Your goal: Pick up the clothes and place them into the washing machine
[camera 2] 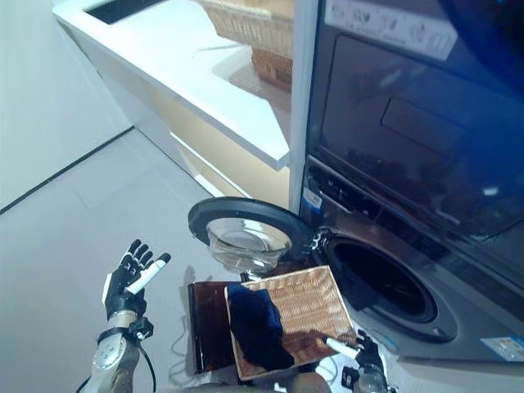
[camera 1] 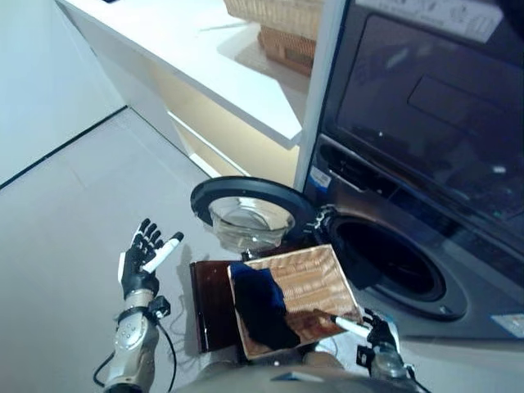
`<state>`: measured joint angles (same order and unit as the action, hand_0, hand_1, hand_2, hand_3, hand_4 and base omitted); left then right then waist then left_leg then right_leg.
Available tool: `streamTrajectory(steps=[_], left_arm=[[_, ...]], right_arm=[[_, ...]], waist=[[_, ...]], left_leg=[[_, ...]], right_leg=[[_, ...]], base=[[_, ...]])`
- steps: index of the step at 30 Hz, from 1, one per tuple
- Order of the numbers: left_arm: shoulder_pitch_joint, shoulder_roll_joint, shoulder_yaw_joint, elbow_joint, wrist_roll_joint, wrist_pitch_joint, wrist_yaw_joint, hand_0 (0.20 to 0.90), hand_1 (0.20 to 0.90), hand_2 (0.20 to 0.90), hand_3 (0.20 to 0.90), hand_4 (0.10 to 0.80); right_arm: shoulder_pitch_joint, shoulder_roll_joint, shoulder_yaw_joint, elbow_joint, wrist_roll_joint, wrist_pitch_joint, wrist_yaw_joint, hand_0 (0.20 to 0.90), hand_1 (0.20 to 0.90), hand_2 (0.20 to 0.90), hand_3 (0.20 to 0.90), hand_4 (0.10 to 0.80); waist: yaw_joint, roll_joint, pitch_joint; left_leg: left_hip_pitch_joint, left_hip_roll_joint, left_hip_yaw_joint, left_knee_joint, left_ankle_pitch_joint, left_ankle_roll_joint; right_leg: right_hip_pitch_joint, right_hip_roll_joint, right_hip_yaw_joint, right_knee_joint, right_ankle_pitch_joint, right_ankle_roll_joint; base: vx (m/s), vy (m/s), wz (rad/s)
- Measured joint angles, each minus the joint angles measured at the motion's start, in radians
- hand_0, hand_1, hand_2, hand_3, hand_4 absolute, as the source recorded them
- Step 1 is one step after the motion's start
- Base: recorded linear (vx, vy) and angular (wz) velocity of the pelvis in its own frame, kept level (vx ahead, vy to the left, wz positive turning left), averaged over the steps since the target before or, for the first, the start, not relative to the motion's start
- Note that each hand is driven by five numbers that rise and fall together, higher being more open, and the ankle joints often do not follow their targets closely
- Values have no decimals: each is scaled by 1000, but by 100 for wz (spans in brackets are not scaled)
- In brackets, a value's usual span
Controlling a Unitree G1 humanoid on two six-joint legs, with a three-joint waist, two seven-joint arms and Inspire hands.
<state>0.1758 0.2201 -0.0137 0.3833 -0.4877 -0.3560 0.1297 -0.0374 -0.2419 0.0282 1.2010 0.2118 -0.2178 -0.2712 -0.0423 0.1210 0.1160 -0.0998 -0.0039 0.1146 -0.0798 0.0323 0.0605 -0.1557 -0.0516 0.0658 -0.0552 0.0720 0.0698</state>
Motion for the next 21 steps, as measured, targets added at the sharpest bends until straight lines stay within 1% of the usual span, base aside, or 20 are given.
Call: streamTrajectory(steps=[4, 5, 8, 12, 15, 19, 21], left_arm=[[-27, -1, -10, -1, -5, 0, -1, 900, 900, 900, 900, 800], [-37, 0, -10, -1, -13, -1, -2, 900, 900, 900, 900, 800], [-58, 0, -14, -2, -39, -4, -1, 900, 900, 900, 900, 800], [-84, 1, -47, -2, -60, -5, -2, 900, 900, 900, 900, 800], [-87, 1, -54, -2, -74, -5, -8, 900, 900, 900, 900, 800], [-105, 1, -73, -3, -83, -6, -9, 900, 900, 900, 900, 800], [-105, 4, -79, -14, -93, -8, -9, 900, 900, 900, 900, 800]], right_arm=[[-63, -26, -1, 10, 10, 1, -37, 900, 900, 900, 900, 800], [-80, -33, -2, 9, 12, 1, -44, 900, 900, 900, 900, 800], [-122, -41, -23, -9, 36, -2, -61, 900, 900, 900, 900, 800], [-178, -51, -42, -30, 90, -17, -88, 900, 900, 900, 900, 800], [-209, -53, -72, -28, 133, -25, -112, 900, 900, 900, 900, 800], [-231, -72, -80, 8, 161, -27, -130, 900, 900, 900, 900, 800], [-241, -70, -80, 23, 162, -27, -134, 900, 900, 900, 900, 800]], waist=[[1, 13, 30], [1, 14, 50], [4, 14, 71], [6, 19, 119], [8, 24, 130], [30, 34, 141], [32, 35, 141]], left_leg=[[-38, -4, 16, 1, 4, 4], [-40, -5, 18, 1, 6, 5], [-75, -7, 23, 1, 10, 8], [-106, -11, 25, 1, 16, 11], [-128, -11, 23, 1, 17, 10], [-144, -11, 20, 1, 21, 9], [-151, -11, 18, 1, 21, 9]], right_leg=[[-47, -3, 13, 7, 7, 4], [-52, -3, 15, 10, 7, 5], [-97, -4, 26, 24, 8, 7], [-132, -6, 29, 34, 10, 9], [-154, -5, 28, 34, 9, 9], [-171, -6, 26, 38, 9, 9], [-178, -6, 25, 38, 9, 9]], base=[[-71, 0, -9], [-59, -15, -7], [-59, -39, 0], [-18, -27, 5], [-9, -15, 8], [-3, -9, 3], [-16, 10, -1]])
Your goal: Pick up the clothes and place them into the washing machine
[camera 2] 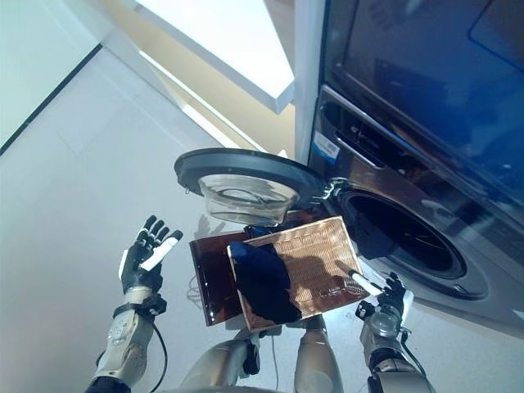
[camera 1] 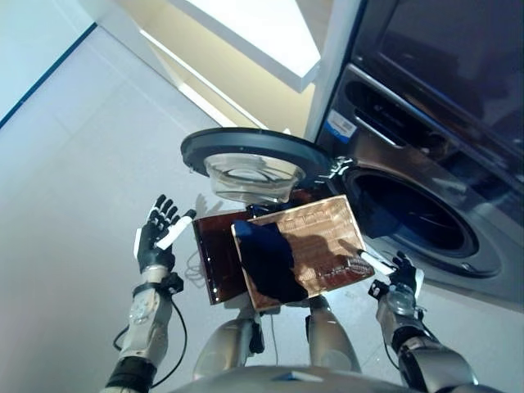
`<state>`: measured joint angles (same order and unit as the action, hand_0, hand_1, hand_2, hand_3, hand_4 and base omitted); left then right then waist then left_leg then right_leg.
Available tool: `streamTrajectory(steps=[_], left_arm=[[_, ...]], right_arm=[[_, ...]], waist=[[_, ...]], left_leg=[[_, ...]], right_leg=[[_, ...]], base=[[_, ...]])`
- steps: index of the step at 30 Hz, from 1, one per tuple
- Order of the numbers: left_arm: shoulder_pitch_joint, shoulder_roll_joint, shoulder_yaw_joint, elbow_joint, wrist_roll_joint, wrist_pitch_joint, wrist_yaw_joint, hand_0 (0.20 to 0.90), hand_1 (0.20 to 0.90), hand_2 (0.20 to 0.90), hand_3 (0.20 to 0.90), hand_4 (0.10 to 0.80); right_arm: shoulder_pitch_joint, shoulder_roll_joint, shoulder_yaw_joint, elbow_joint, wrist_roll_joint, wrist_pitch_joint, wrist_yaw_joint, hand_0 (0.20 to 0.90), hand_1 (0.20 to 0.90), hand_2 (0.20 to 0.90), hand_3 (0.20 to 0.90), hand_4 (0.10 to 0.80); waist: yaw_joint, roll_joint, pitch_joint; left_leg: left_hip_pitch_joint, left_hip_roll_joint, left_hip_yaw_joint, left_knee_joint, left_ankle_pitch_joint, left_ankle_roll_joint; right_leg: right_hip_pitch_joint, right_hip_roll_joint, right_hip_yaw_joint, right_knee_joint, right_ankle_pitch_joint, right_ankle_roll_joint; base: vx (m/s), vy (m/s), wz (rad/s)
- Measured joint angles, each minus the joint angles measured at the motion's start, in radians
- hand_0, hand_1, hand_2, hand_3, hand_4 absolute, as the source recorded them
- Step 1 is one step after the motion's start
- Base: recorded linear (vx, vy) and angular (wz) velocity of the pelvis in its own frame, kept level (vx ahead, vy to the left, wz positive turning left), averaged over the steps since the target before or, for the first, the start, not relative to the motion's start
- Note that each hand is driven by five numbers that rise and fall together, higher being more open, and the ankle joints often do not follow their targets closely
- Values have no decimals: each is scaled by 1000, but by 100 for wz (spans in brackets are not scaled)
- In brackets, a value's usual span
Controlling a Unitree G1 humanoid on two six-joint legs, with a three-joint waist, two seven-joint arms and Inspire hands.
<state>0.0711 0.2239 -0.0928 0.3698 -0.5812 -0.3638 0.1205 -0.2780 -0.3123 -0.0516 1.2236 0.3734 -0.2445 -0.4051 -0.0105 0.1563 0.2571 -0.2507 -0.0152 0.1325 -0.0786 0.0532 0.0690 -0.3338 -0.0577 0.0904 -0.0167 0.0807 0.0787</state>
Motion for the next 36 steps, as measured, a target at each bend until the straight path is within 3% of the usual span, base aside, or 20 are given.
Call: streamTrajectory(steps=[8, 14, 25, 36], left_arm=[[-30, 8, -19, -36, -15, -16, 7, 900, 900, 900, 900, 800], [-43, 9, -34, -80, -21, -35, 10, 900, 900, 900, 900, 800], [-58, 12, -35, -137, -24, -49, 19, 900, 900, 900, 900, 800], [-59, 14, -40, -164, -46, -57, 32, 900, 900, 900, 900, 800]], right_arm=[[-44, -24, -34, 30, 3, 2, -36, 900, 900, 900, 900, 800], [-68, -61, -68, 63, 9, 6, -61, 900, 900, 900, 900, 800], [-178, -205, -117, 56, 9, 5, -108, 900, 900, 900, 900, 800], [-256, -264, -144, 76, 31, 7, -151, 900, 900, 900, 900, 800]], waist=[[4, 50, 19], [27, 68, 23], [60, 113, 27], [81, 123, 26]], left_leg=[[-63, -9, 7, 0, 14, 5], [-112, -21, 16, 9, 21, 10], [-265, -61, 47, 41, 41, 27], [-348, -75, 51, 41, 67, 23]], right_leg=[[-91, -6, 8, 51, -8, 8], [-179, -11, 30, 122, -24, 16], [-435, -32, 58, 339, -83, 24], [-566, -38, 71, 437, -108, 15]], base=[[-18, 12, -5], [-17, 10, -3], [-30, 4, -3], [-8, -1, 5]])
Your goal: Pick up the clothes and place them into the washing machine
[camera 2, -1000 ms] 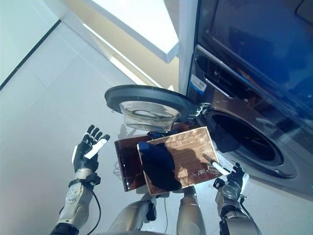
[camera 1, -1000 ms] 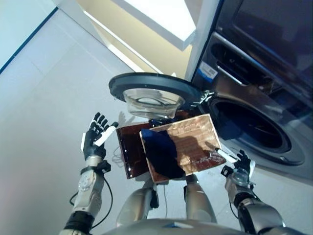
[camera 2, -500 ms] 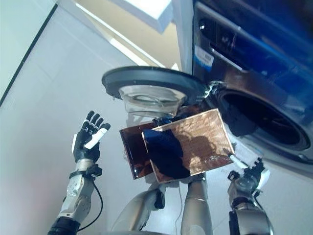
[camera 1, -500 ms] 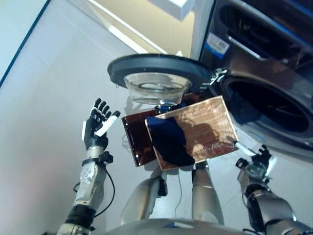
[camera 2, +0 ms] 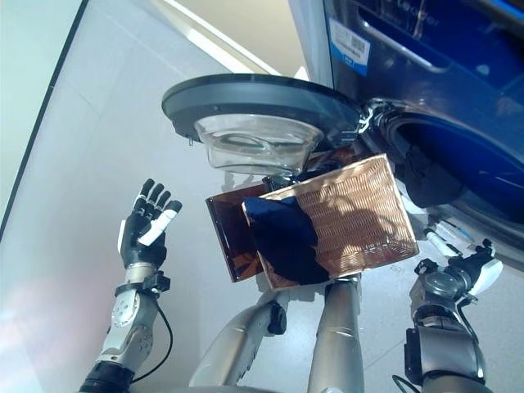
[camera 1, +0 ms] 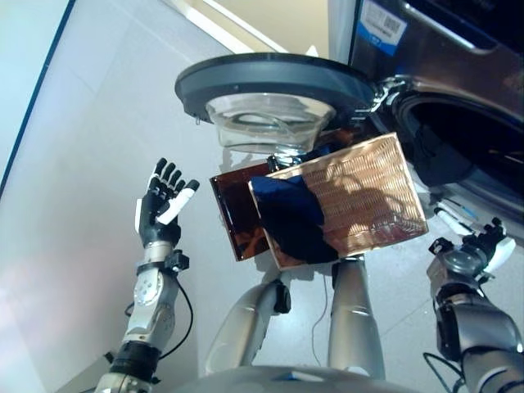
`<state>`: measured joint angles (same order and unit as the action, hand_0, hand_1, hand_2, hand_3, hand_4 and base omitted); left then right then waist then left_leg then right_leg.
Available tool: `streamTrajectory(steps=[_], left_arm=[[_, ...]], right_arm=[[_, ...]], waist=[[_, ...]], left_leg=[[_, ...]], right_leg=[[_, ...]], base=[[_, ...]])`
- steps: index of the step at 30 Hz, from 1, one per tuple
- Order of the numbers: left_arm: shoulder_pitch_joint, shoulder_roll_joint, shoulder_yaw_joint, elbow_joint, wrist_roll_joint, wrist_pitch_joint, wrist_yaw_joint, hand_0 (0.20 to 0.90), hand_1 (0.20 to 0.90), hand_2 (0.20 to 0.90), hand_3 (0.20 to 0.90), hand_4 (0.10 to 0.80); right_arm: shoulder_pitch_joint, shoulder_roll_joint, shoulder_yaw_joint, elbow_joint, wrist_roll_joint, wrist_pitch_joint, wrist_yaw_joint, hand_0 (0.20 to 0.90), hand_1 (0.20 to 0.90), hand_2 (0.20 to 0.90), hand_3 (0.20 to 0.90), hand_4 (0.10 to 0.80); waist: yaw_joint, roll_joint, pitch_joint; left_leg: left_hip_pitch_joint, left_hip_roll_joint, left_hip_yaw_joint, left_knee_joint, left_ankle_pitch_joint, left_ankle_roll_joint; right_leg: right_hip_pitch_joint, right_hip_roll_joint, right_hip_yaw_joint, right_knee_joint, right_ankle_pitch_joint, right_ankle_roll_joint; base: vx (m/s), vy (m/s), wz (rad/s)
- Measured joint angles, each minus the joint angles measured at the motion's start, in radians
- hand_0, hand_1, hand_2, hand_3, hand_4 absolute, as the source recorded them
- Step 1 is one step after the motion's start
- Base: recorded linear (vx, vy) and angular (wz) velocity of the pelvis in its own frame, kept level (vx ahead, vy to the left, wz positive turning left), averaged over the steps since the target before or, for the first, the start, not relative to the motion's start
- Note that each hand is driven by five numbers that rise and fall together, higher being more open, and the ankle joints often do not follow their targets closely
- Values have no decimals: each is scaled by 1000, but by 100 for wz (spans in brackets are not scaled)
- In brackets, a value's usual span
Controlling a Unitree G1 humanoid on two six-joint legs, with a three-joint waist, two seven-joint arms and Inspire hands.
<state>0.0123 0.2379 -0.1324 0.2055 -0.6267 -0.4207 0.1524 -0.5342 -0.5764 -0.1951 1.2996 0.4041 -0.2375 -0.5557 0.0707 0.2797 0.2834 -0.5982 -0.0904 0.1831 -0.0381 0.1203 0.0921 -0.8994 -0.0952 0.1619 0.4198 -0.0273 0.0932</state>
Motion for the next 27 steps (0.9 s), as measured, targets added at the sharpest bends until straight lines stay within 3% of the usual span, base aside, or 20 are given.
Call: streamTrajectory(steps=[9, 26, 27], left_arm=[[-29, 2, -3, -87, -11, -6, 23, 900, 900, 900, 900, 800], [-61, -6, 6, -147, -13, -27, 65, 900, 900, 900, 900, 800], [-61, -6, 6, -147, -13, -27, 68, 900, 900, 900, 900, 800]], right_arm=[[-116, -13, 8, -81, 0, 2, -38, 900, 900, 900, 900, 800], [-116, -1, 10, -306, -38, 22, -226, 900, 900, 900, 900, 800], [-120, 1, 13, -306, -39, 22, -234, 521, 521, 521, 521, 529]], waist=[[9, 48, 4], [25, 64, 5], [25, 64, 5]], left_leg=[[-75, -13, 27, -3, 12, 1], [-164, -21, 27, -40, 37, -7], [-167, -23, 23, -40, 38, -8]], right_leg=[[-109, 1, 35, 45, -2, 1], [-237, 7, 52, 77, -9, -3], [-244, 7, 52, 85, -13, -3]], base=[[4, 12, -3], [10, -14, 7], [-2, -31, 10]])
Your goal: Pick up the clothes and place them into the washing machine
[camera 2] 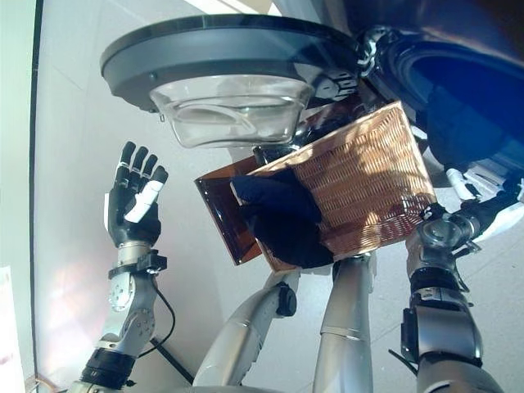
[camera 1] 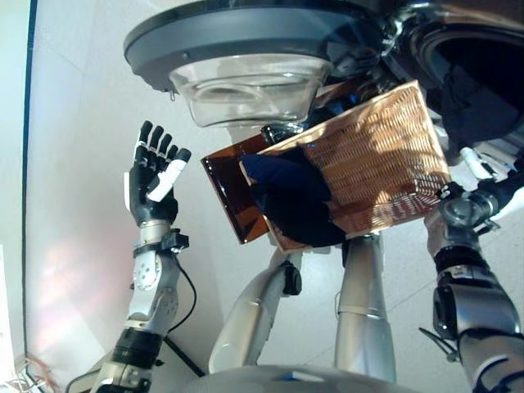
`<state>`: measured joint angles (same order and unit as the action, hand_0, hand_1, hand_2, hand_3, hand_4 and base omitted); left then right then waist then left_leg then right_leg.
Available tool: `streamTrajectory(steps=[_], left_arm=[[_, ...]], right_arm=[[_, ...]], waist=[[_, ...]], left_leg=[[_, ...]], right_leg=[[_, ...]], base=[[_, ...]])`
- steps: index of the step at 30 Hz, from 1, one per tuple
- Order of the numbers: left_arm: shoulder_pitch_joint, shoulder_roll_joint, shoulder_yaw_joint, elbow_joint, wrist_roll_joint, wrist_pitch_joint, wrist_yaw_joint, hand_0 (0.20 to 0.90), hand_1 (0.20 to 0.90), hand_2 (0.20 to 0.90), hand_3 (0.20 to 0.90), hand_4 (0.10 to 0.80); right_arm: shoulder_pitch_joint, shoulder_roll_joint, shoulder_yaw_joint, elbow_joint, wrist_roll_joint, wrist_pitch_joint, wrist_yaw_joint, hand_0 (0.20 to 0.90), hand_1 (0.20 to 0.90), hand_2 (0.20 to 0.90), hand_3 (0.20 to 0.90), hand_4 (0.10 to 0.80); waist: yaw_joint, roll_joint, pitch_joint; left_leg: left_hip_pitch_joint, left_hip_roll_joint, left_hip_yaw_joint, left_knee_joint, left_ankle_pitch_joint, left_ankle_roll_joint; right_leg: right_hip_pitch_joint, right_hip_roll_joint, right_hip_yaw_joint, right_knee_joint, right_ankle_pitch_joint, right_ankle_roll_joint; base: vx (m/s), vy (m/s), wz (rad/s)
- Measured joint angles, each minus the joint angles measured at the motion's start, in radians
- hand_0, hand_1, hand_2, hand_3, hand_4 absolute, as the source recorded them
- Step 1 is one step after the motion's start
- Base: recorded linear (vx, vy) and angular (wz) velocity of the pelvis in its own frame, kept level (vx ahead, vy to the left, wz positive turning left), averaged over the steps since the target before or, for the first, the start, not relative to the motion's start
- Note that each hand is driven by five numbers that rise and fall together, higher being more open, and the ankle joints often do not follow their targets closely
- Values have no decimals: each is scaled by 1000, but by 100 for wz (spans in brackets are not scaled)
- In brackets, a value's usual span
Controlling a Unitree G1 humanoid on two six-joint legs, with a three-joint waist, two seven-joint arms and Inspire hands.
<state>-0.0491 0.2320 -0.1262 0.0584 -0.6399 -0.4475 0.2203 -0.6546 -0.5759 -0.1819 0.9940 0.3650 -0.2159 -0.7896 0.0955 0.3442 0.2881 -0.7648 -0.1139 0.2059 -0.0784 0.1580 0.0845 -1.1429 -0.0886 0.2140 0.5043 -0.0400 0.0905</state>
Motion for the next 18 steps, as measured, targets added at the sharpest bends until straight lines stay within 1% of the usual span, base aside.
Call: streamTrajectory(steps=[1, 2, 3, 5, 8, 10, 14, 16, 18], left_arm=[[1, 0, 0, -3, 0, -1, 1, 900, 900, 900, 900, 800], [1, 0, 0, -3, 0, -5, 1, 900, 900, 900, 900, 800], [1, 0, 0, -4, 0, -9, 1, 900, 900, 900, 900, 800], [1, 0, 2, -6, -1, -17, 2, 900, 900, 900, 900, 800], [0, -2, 1, -7, -1, -18, 1, 900, 900, 900, 900, 800], [-5, -2, 1, -11, -1, -20, -1, 900, 900, 900, 900, 800], [-21, 0, 1, -13, -1, -25, -4, 900, 900, 900, 900, 800], [-24, 0, 0, -13, -1, -34, -10, 900, 900, 900, 900, 800], [-23, 4, 2, -14, -5, -44, -15, 900, 900, 900, 900, 800]], right_arm=[[-4, 3, 2, 0, 0, 0, -4, 417, 417, 417, 417, 455], [-5, 3, 13, 0, 0, 0, -6, 238, 238, 238, 238, 327], [-5, 0, 16, -1, 0, 0, -1, 200, 200, 200, 200, 300], [-4, -12, 33, -50, 0, 1, 29, 200, 200, 200, 200, 300], [-11, -22, 37, -40, 7, -8, 66, 200, 200, 200, 200, 300], [-73, -41, 66, 39, 11, -24, 105, 200, 200, 200, 200, 300], [-192, -54, 74, 180, 65, -33, 176, 200, 200, 200, 200, 300], [-204, -79, 74, 218, 99, -34, 206, 200, 200, 200, 200, 300], [-205, -88, 73, 226, 129, -35, 225, 200, 200, 200, 200, 300]], waist=[[1, 0, 0], [0, 0, 0], [0, 0, 0], [-2, 0, 0], [-1, 0, 0], [2, 1, 0], [13, 2, -1], [32, 3, -3], [37, 5, -4]], left_leg=[[-5, -1, -5, 0, 1, -1], [-11, -2, -10, 0, 2, -2], [-17, -3, -10, 0, 3, -2], [-37, -4, -10, 0, 7, -1], [-39, -2, -20, 0, 9, -2], [-38, -2, -36, 0, 12, -7], [-28, 0, -54, 0, 20, -15], [-16, 0, -56, 0, 21, -15], [-12, -1, -58, 0, 22, -15]], right_leg=[[-4, 0, 0, 1, 0, 0], [-10, 0, -2, 3, 0, 0], [-17, -1, -2, 5, 0, 0], [-39, -2, -2, 10, 0, 0], [-41, -4, -3, 11, 0, -1], [-41, -4, -4, 14, -1, -2], [-28, -5, -11, 17, 2, -6], [-16, -6, -13, 17, 3, -7], [-12, -9, -16, 20, 3, -7]], base=[[2, -25, 8], [13, -9, 4], [0, 0, 0], [0, 0, 0], [8, 2, 5], [12, 11, 4], [0, 0, 0], [0, 0, 0], [0, 0, 0]])
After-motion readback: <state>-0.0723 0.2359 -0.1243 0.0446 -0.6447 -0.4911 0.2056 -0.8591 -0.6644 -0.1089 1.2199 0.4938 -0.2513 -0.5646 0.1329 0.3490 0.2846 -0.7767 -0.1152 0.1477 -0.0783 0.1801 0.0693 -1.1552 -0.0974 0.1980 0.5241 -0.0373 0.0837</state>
